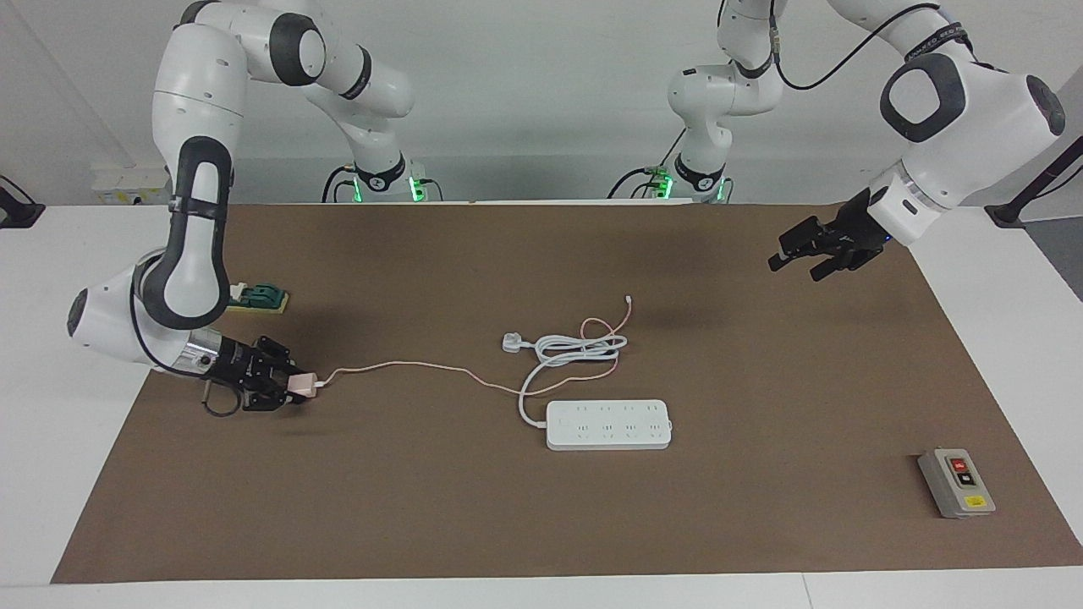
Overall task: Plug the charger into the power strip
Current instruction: 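Lift the charger with the right gripper while the left gripper reaches inward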
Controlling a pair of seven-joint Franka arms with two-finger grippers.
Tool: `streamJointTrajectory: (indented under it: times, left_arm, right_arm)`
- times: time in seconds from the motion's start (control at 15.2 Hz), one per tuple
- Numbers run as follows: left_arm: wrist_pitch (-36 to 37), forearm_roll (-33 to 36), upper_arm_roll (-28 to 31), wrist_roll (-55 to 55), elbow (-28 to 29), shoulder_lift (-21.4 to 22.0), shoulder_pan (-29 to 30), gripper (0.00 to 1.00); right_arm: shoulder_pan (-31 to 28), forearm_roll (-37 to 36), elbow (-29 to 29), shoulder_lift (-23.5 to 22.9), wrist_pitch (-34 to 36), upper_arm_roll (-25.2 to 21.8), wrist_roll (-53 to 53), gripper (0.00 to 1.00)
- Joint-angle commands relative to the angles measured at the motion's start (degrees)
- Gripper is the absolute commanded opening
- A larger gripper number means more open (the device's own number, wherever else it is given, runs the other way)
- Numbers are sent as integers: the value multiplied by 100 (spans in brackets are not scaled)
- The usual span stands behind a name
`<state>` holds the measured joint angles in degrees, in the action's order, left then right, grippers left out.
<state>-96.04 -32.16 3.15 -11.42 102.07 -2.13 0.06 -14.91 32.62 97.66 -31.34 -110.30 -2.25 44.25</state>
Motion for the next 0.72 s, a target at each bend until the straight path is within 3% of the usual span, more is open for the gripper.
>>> streamJointTrajectory:
  times: [0.0, 0.2, 0.66]
  left_arm:
    - [-29, -736, -33, -272, 295, 107, 152, 100]
    - [-29, -1414, -25, -849, 549, -25, 336, 100]
    - [6, -2987, -33, -1063, 1244, -174, 565, 100]
  right_arm:
    - [102, -273, 96, -92, -114, -4, -110, 0]
    - [295, -449, -53, 75, 96, -4, 82, 0]
    - [603, -590, -1160, 251, 1449, 84, 970, 0]
